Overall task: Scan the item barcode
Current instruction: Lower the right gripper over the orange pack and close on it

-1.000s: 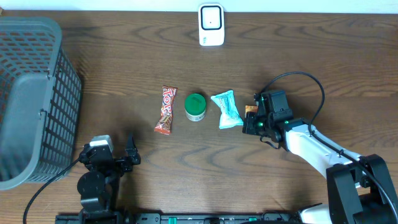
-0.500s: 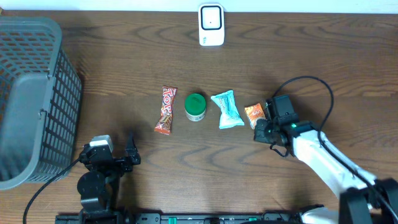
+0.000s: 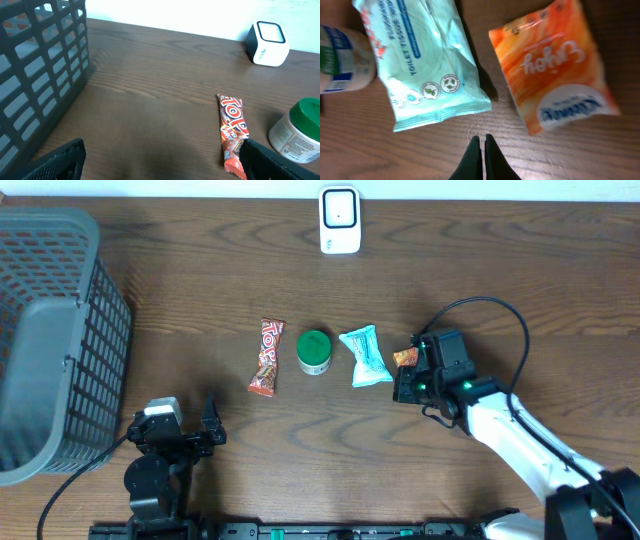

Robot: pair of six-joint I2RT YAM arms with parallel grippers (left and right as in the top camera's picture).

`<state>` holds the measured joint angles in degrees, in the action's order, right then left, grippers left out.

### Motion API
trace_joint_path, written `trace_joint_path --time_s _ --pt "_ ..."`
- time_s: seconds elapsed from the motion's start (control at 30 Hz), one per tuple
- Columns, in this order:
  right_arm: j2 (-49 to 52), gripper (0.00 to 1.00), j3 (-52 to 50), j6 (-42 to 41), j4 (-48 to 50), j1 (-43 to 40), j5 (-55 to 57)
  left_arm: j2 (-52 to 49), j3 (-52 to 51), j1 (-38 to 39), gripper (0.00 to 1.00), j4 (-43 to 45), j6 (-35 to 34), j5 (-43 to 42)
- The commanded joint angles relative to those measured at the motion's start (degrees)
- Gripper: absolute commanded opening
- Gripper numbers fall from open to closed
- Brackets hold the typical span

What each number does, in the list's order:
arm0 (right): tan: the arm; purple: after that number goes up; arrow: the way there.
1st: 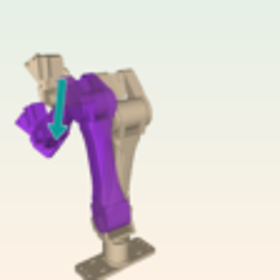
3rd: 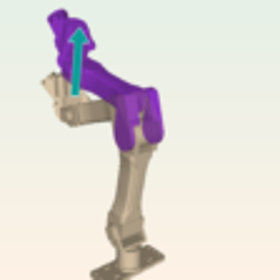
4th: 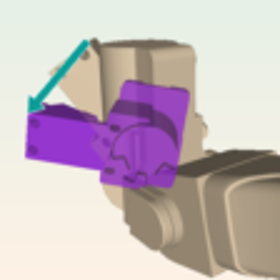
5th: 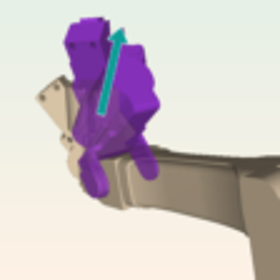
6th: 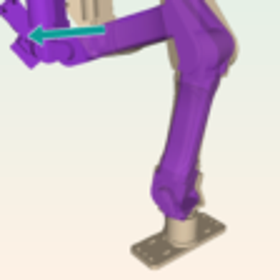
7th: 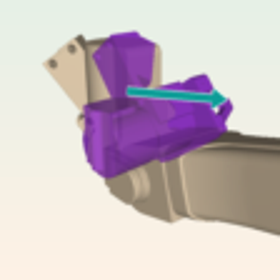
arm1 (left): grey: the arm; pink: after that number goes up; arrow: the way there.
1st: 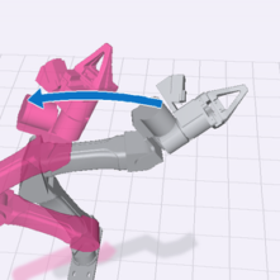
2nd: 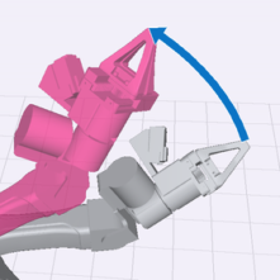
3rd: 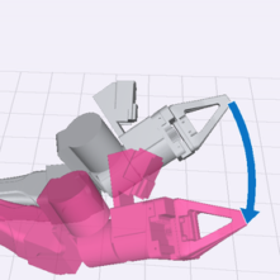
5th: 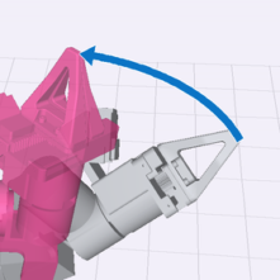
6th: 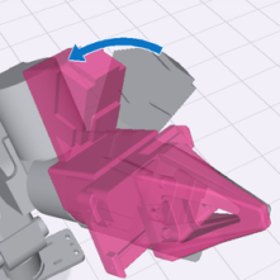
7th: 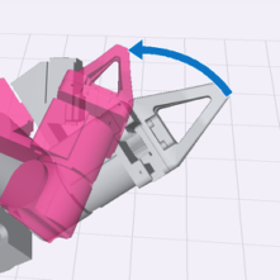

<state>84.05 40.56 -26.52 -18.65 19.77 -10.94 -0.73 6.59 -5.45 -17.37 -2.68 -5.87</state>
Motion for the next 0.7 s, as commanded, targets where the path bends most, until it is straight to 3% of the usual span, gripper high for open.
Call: trace_joint_path --time_s 0.0,0.2,0.43,0.67 --pt "3.39 0.01 0.85 0.94 1.68 0.44 -1.40 0.50 -0.76 0.17 0.98 -1.68 0.94 -0.13" --pt "7.58 0.01 0.85 1.09 5.07 0.35 -0.63 0.50 -0.76 0.17 0.98 -1.68 0.94 -0.13" --pt "7.34 0.01 0.85 1.05 1.68 -1.07 10.86 0.50 -0.76 0.17 0.98 -1.68 0.94 -0.13" --pt "7.34 0.01 0.87 1.05 6.73 -3.13 19.52 0.50 -0.76 0.17 0.98 -1.68 0.94 -0.13"
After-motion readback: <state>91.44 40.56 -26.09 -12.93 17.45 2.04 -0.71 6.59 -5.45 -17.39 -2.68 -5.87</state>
